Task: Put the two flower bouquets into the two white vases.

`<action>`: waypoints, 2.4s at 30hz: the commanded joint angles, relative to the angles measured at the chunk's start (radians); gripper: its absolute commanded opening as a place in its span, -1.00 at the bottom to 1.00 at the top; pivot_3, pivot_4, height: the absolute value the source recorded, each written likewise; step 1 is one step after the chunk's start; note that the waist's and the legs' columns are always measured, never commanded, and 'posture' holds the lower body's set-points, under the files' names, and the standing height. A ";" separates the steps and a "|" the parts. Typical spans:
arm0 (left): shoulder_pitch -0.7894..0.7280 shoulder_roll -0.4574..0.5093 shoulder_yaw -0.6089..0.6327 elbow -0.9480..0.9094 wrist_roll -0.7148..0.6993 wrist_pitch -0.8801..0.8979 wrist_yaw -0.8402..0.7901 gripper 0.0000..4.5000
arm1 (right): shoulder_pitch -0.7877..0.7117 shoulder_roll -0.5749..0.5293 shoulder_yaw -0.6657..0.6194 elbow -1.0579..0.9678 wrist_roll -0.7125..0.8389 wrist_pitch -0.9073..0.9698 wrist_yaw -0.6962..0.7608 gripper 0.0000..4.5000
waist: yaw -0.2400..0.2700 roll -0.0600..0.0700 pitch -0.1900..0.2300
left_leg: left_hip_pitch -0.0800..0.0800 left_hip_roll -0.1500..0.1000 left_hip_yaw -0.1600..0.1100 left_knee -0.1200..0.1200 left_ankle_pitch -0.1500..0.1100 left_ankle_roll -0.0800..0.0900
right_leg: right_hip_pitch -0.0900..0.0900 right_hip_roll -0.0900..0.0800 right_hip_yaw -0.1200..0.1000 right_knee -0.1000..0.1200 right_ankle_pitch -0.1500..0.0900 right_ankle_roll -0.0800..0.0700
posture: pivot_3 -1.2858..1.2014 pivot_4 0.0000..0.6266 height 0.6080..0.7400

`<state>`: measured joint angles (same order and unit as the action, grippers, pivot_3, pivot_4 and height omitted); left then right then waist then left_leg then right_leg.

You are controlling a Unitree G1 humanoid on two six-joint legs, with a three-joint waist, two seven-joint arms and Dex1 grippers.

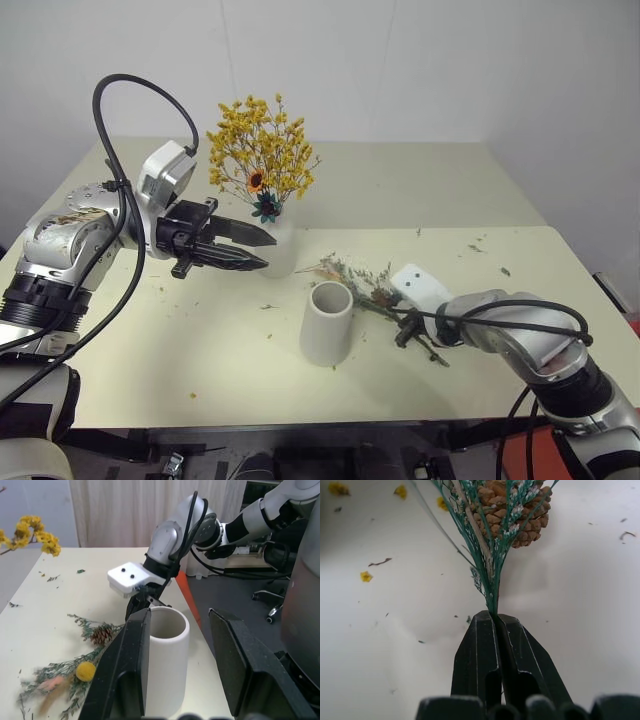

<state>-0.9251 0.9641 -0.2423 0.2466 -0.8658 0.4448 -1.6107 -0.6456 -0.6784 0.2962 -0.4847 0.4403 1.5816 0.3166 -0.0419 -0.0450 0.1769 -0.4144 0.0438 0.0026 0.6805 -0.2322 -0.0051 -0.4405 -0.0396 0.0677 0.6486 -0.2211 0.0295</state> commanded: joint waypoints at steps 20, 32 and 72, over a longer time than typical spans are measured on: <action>0.000 0.069 -0.014 -0.049 0.000 0.012 -0.004 -0.11 | 0.118 0.361 -0.728 -0.346 -0.054 -0.379 -0.130 -0.97 | 0.001 0.000 0.000 | 0.000 0.000 0.000 -0.001 0.000 0.000 | 0.000 0.001 0.000 -0.001 0.000 0.000 | 0.03 -0.52 1.00; 0.028 0.096 -0.026 -0.056 0.031 -0.014 -0.004 -0.11 | 0.042 0.541 -0.837 -0.378 0.384 -0.529 -0.129 -0.97 | -0.004 0.001 0.000 | 0.002 0.001 0.000 -0.001 0.000 0.000 | 0.001 0.002 0.001 0.000 0.000 0.000 | 0.03 -0.52 1.00; 0.047 0.122 -0.172 0.044 0.089 -0.156 -0.004 -0.11 | 0.380 0.501 -0.302 -0.286 0.388 -1.050 -0.018 -0.97 | 0.000 0.001 0.001 | 0.004 0.002 0.000 -0.001 0.000 0.001 | 0.002 0.003 0.001 0.001 -0.003 0.005 | 0.03 -0.52 1.00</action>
<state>-0.8766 1.0686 -0.4287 0.3102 -0.7505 0.2972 -1.6107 -0.2540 -0.1746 -0.0139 -0.7607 0.8311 0.5673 0.2816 -0.0422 -0.0437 0.1775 -0.4105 0.0456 0.0027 0.6798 -0.2318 -0.0045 -0.4384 -0.0368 0.0686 0.6491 -0.2243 0.0346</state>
